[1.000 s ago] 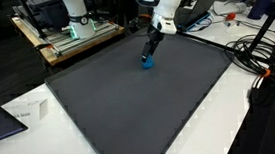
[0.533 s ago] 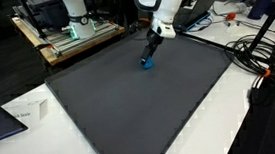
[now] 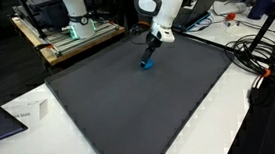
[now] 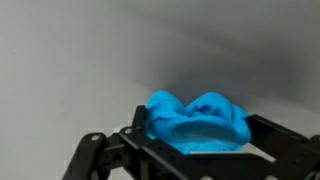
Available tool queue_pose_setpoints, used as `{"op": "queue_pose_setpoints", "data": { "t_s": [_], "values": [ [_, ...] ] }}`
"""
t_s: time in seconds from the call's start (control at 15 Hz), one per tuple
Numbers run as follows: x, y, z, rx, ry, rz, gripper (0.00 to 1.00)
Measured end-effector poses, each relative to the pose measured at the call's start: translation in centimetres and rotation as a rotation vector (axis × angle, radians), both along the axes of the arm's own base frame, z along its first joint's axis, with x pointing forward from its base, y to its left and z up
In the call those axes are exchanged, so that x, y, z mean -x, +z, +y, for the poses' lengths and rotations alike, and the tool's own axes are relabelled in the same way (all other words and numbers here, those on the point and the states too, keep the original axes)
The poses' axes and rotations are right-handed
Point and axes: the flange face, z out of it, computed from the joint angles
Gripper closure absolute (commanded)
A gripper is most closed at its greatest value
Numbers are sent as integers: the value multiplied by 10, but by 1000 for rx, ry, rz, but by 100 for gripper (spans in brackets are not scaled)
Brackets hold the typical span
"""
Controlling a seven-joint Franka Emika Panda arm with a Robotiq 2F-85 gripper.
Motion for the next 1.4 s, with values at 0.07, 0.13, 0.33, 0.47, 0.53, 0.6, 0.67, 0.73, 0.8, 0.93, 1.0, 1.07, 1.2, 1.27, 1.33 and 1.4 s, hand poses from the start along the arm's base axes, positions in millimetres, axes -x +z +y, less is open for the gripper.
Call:
{"op": "queue_pose_setpoints", "data": {
  "t_s": [0.07, 0.13, 0.33, 0.47, 0.53, 0.6, 0.67, 0.73, 0.8, 0.93, 1.0, 1.07, 1.2, 1.27, 1.33, 1.4],
  "values": [
    [1, -2, 0, -1, 6, 5, 26],
    [1, -4, 1, -4, 12, 10, 34],
    [1, -7, 3, -14, 29, 7, 55],
    [0, -6, 3, -18, 33, 3, 66],
    [0, -6, 2, -19, 33, 2, 73],
    [-1, -5, 0, -20, 33, 1, 79],
    [-2, -5, -1, -21, 33, 0, 86],
    [-2, -5, -4, -23, 33, 0, 92],
    [-3, -4, -6, -24, 32, 0, 98],
    [-4, -3, -11, -31, 29, 2, 100],
    [-5, -3, -13, -37, 27, 3, 100],
    [-5, -2, -14, -47, 22, 4, 100],
    [-6, 0, -13, -79, 5, 5, 100],
    [-6, 3, -9, -99, -6, 3, 100],
    [-7, 9, -6, -120, -16, -3, 100],
    [-9, 18, -2, -141, -26, -14, 100]
  ]
}}
